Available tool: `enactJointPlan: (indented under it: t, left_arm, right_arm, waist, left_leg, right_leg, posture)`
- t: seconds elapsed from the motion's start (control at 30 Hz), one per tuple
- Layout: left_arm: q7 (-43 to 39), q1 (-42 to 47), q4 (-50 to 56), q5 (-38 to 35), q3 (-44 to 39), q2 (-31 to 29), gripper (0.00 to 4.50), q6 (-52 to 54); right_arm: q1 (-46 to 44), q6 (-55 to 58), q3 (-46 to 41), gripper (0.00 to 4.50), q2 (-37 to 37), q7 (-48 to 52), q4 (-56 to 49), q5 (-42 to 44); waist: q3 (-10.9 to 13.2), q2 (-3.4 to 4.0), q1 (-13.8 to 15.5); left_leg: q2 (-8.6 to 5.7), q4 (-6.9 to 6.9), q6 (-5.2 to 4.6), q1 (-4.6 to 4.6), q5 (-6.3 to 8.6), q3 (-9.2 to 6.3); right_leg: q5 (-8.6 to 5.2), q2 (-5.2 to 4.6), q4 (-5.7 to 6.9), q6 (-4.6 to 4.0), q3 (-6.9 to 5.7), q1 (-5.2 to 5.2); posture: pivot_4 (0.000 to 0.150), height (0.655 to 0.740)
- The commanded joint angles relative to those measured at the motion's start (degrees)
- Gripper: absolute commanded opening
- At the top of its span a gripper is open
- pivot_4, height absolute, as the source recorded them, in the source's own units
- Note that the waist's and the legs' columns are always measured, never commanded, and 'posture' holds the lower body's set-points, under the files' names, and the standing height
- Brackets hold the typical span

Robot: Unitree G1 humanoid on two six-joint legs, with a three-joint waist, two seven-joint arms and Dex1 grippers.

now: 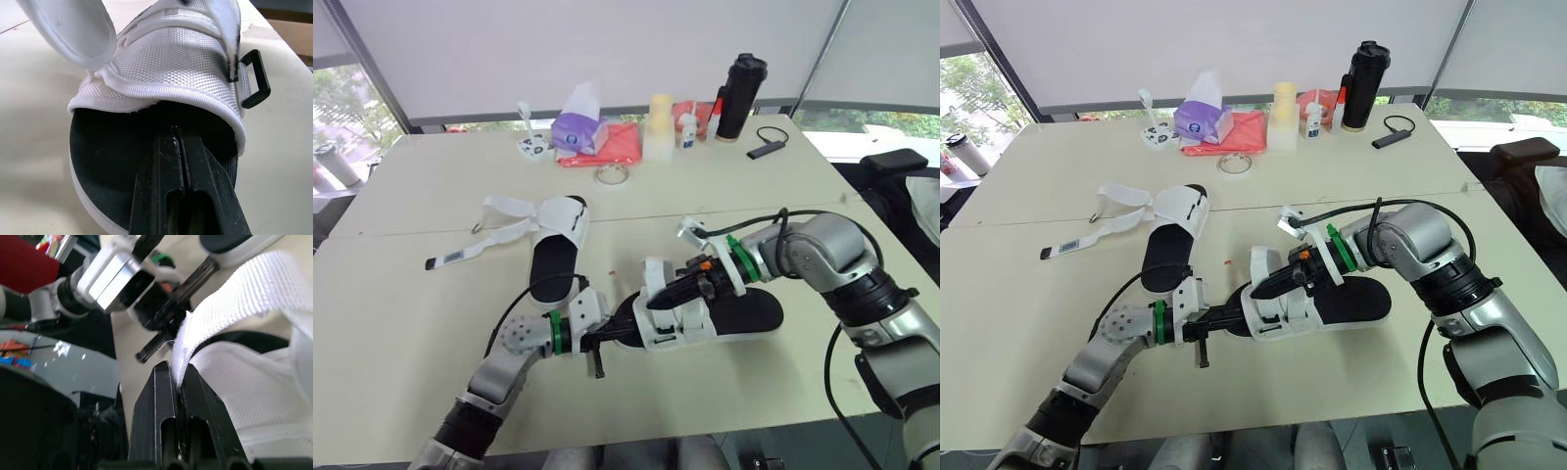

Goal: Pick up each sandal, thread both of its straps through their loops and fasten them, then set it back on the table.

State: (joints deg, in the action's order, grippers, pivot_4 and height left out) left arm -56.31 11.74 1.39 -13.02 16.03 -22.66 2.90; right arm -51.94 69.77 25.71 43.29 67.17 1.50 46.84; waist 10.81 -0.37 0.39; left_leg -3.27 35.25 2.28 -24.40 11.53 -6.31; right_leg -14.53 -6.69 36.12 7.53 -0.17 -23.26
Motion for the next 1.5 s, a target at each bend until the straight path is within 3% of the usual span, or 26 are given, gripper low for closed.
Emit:
enactJointPlan:
  t: [0.03,0.5,0.83,1.5]
  left_arm:
    - [0.29,-1.01,0.84,0.42,-0.26,-0.72,0.00,0.23]
    - [0.41,-0.86,0.89,0.34,-0.11,-0.80,0.00,0.33]
    - [0.32,-1.17,1.19,0.38,0.13,-0.84,0.00,0.31]
    - [1.28,-1.86,1.80,0.47,0.51,-0.28,0.00,0.38]
  right_arm:
    - [-0.77,0.17,-0.54,0.02,-0.61,2.61,-1.26,-1.30]
    - [-0.29,2.53,-1.70,0.02,-4.35,3.83,-0.29,-3.83]
    - [0.41,0.21,1.77,0.02,-2.21,7.14,-1.01,-7.86]
    - [-3.22,-8.89,8.11,0.02,-4.32,16.07,9.13,-20.27]
  waist:
    - [0.00,0.00,-0.04]
    - [0.00,0.00,-0.10]
    - [0.00,0.00,-0.11]
    - [-0.01,0.01,-0.06]
  left_leg:
    - [0.00,0.00,0.00,0.00,0.00,0.00]
    - [0.00,0.00,0.01,0.00,0.00,0.00]
    - [0.00,0.00,0.01,0.00,0.00,0.00]
    - [-0.03,0.03,0.02,0.02,0.00,0.00]
  right_leg:
    - [0.00,0.00,0.00,-0.01,0.00,0.00]
    - [0.00,0.00,0.00,0.00,0.00,-0.01]
    - [0.00,0.00,0.00,0.00,0.00,-0.01]
    - [0.01,0.00,0.02,0.01,0.00,0.03]
  posture:
    - [0.150,0.7400]
    - [0.150,0.7400]
    - [0.150,0.7400]
    - [0.150,0.7400]
